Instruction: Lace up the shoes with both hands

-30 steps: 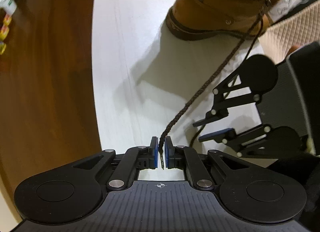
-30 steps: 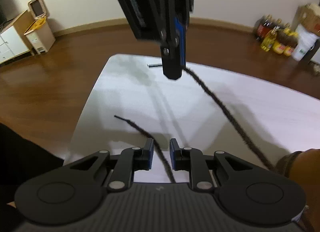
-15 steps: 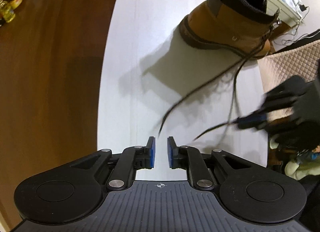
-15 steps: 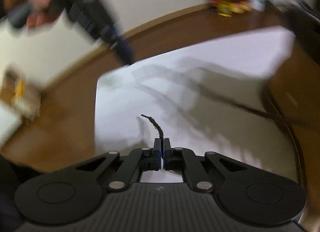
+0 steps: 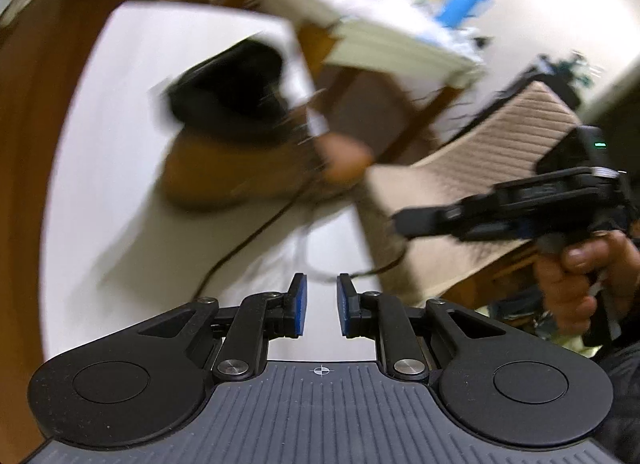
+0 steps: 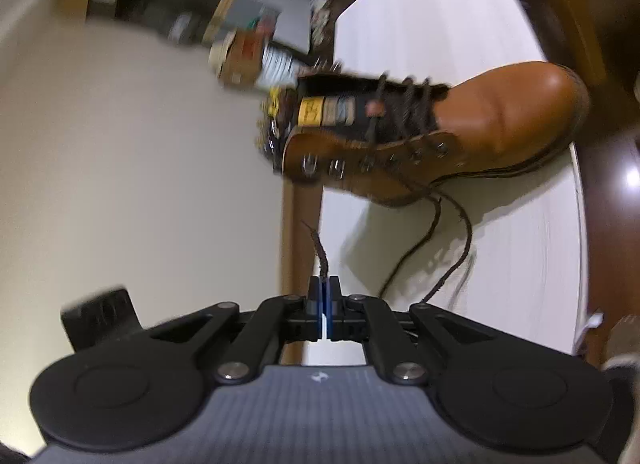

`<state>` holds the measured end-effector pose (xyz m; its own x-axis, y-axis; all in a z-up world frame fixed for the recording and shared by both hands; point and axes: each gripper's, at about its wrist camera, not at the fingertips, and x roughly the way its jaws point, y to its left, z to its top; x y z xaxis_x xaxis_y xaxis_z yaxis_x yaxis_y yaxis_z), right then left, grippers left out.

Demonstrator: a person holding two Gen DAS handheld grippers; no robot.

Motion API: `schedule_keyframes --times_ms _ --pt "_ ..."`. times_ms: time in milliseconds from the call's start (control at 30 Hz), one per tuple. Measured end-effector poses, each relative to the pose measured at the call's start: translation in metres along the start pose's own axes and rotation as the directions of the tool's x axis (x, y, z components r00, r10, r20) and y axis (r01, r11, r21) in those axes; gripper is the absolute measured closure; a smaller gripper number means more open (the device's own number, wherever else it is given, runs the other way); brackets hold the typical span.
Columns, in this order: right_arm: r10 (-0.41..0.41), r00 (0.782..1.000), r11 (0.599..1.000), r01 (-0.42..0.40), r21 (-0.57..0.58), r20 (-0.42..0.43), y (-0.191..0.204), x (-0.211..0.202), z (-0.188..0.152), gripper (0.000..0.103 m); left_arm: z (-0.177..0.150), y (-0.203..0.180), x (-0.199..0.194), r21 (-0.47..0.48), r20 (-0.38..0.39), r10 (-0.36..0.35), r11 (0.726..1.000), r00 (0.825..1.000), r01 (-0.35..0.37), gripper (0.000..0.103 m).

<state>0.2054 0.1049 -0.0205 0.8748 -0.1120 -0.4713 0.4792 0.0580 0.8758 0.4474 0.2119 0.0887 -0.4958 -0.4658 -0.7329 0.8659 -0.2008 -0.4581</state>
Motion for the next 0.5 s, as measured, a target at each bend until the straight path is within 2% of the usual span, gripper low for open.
schedule_keyframes --times_ms 167,300,500 --pt "0.048 0.995 0.987 -0.06 0.15 0.084 -0.009 -0.021 0.005 0.1 0.016 -0.029 0.017 0.103 0.027 -0.037 0.994 0.999 0.034 0.084" --pt "0.067 0.989 0.971 -0.094 0.22 0.128 -0.012 -0.036 0.009 0.1 0.025 -0.051 0.037 0.193 0.005 -0.045 0.98 0.999 0.043 0.084" --pt "0.107 0.984 0.952 -0.143 0.271 0.142 -0.019 -0.049 0.011 0.1 0.024 -0.067 0.045 0.284 -0.022 -0.006 0.959 1.0 0.012 0.087"
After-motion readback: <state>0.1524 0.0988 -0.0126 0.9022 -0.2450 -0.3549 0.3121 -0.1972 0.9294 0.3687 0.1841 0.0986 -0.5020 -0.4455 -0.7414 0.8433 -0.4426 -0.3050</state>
